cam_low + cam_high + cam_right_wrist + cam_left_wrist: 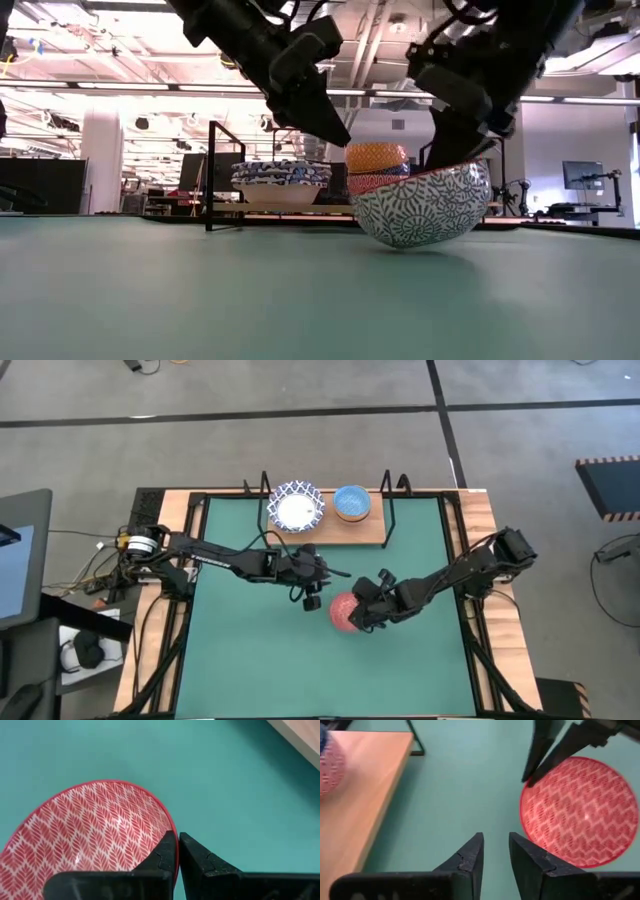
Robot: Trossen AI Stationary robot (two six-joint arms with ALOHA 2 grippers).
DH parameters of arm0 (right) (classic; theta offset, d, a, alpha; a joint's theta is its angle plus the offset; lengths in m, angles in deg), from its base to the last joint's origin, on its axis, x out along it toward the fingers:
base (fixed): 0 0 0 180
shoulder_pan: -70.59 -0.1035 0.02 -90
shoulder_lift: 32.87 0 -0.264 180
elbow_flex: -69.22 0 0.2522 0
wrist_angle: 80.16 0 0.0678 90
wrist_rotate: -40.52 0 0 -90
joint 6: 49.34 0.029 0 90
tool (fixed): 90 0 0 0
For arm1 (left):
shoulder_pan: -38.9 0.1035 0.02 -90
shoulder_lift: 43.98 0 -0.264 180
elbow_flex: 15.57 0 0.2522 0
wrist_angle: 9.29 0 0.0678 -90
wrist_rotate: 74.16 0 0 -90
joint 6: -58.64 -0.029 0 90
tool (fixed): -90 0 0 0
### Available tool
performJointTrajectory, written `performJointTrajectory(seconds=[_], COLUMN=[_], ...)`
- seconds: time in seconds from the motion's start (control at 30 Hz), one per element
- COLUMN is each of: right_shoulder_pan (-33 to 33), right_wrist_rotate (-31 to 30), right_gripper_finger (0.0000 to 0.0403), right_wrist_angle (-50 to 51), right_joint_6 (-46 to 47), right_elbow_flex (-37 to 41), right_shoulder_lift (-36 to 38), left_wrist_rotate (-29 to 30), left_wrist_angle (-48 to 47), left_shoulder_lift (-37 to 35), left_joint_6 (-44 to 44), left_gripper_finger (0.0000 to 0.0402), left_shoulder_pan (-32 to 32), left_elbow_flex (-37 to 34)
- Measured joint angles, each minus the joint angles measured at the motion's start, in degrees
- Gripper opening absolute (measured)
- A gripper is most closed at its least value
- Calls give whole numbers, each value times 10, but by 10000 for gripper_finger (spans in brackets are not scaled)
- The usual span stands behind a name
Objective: Place and stack bowls onto a shelf
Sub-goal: Stack the red patterned bowl on top of the light blue patterned bowl on the shelf
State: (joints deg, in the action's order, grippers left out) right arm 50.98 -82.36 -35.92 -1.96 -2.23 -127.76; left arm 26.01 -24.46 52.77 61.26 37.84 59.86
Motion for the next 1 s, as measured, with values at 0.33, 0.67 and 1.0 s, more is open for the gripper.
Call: performJointTrajectory(seconds=[0.33, 0.67, 1.0], right_shoulder_pan=[-24, -63, -43], right_wrist_rotate=[-38, -85, -127], right_gripper_finger=[34, 34, 34], right_wrist_angle=[-1, 76, 66], right_joint_6=[51, 118, 62], right_elbow_flex=[19, 20, 20], right_shoulder_lift=[1, 16, 123], left_wrist_rotate=[101, 97, 19], left_wrist_angle=[92, 229, 505], left_shoulder_lift=[0, -15, -177], left_joint_6=[-30, -83, -105], left_gripper_finger=[86, 87, 87], left_shoulder_pan=[-2, -2, 15], left_elbow_flex=[0, -26, -214])
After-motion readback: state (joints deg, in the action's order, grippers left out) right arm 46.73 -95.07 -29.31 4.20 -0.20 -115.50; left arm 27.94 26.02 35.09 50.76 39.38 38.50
